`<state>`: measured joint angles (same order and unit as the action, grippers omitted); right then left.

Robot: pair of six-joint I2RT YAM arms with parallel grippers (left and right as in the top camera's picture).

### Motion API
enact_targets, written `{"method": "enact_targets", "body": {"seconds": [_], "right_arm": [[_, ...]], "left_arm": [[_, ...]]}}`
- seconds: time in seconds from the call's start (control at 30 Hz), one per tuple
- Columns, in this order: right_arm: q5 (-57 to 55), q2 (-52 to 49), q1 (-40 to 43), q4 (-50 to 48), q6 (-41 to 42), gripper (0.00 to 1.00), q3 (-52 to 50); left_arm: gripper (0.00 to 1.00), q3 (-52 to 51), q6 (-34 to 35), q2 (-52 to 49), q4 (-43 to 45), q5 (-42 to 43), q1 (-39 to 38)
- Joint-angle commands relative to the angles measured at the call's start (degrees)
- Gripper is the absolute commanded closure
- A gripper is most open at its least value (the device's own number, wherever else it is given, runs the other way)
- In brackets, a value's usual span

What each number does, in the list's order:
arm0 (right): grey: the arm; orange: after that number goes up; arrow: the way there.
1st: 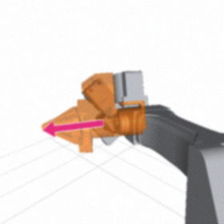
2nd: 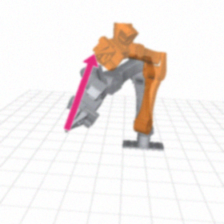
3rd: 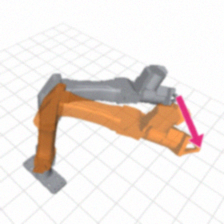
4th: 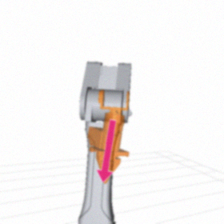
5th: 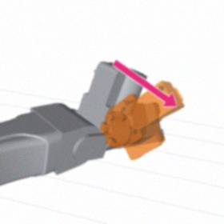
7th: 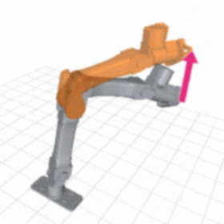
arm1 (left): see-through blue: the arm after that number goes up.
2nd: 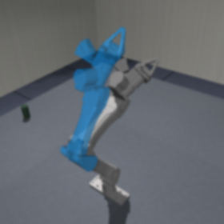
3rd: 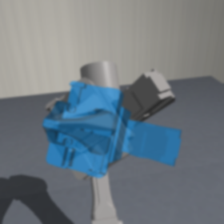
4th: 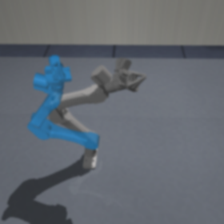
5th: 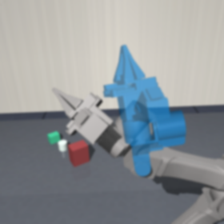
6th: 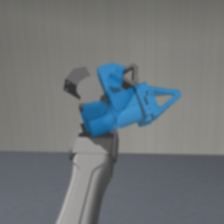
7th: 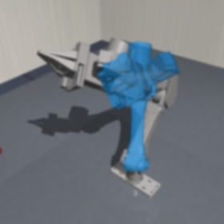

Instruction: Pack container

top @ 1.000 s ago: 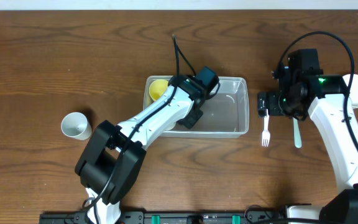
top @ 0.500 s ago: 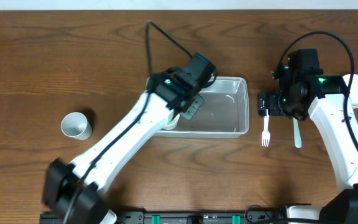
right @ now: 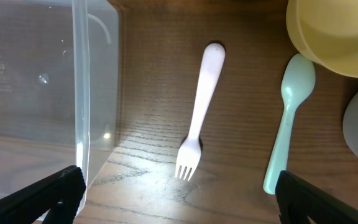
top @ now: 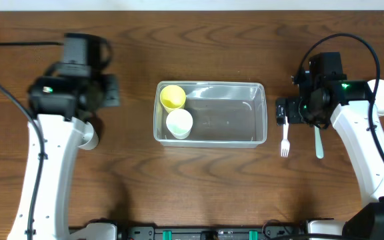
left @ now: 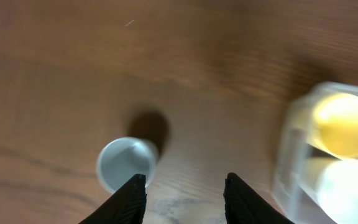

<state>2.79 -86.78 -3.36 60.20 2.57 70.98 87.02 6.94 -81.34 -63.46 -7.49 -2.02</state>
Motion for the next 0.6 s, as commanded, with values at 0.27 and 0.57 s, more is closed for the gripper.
{"method": "enact_targets", "body": {"seconds": [0.27, 0.57], "right_arm": [[-0.4, -0.2, 0.4, 0.0, 0.2, 0.01, 0.9], [-0.4, -0.2, 0.4, 0.0, 0.2, 0.01, 0.9]], "left_arm": [[0.57, -4.4, 2.7, -14.6, -0.4, 7.5, 11.6], [0.58, -4.4, 3.1, -25.6, -0.4, 10.1, 12.3]]}}
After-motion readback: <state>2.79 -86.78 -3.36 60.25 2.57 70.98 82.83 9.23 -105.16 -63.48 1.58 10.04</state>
